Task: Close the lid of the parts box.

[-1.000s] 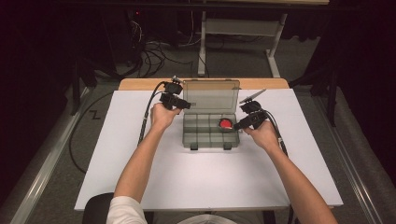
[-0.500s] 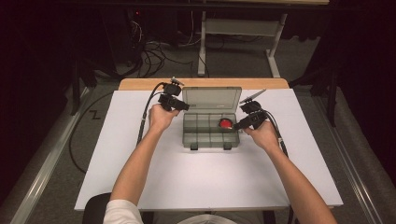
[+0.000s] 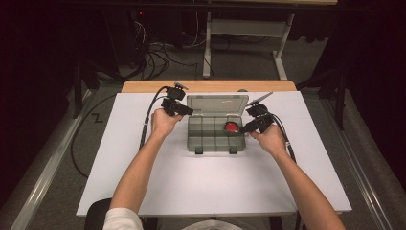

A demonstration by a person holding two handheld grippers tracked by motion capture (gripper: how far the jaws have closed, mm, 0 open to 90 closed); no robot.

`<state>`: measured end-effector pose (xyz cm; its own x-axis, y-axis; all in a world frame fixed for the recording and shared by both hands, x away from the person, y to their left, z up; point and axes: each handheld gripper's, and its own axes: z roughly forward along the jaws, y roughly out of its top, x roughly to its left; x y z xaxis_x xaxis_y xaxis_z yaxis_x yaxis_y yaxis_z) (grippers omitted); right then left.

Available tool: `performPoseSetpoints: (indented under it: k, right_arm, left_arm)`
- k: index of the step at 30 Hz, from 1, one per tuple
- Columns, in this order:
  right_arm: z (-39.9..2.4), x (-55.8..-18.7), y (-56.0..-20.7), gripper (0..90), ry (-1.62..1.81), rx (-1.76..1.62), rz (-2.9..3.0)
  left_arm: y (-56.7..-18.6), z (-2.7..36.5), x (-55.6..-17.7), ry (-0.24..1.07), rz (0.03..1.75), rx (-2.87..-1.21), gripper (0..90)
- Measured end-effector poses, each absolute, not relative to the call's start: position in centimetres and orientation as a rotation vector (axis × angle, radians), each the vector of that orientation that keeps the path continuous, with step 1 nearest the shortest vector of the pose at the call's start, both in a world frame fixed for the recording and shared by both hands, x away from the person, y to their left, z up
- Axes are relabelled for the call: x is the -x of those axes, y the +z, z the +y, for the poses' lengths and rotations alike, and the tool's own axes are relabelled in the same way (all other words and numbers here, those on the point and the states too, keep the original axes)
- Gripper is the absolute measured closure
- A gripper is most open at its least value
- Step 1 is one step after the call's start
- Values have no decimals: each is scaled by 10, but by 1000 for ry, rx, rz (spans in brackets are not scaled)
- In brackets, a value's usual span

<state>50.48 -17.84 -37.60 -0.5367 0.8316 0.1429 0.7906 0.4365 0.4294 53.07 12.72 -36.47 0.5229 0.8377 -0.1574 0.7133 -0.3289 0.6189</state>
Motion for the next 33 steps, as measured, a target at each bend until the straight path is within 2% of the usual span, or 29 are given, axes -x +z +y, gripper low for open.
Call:
performPoseSetpoints:
  k: [13, 16, 19, 22, 23, 27, 33]
  right_arm:
    - [-179, -503, -377, 737, 711, -1416, 2584]
    - [-178, -501, -376, 682, 719, -1403, 2593]
    - [-178, -498, -373, 664, 725, -1385, 2595]
    - [-185, -496, -363, 740, 798, -1377, 2589]
    - [-185, -496, -363, 740, 798, -1377, 2589]
    - [-193, -496, -352, 886, 868, -1341, 2566]
    - [-196, -497, -344, 900, 937, -1323, 2520]
  left_arm:
    - [-367, 128, -529, 262, 1237, -2132, 707]
    - [-367, 128, -528, 266, 1234, -2133, 707]
    - [-367, 128, -528, 266, 1228, -2138, 706]
    - [-367, 129, -526, 262, 1223, -2140, 704]
    - [-367, 129, -526, 262, 1223, -2140, 702]
    - [-367, 131, -524, 263, 1216, -2141, 700]
    - [-368, 131, -522, 263, 1206, -2149, 699]
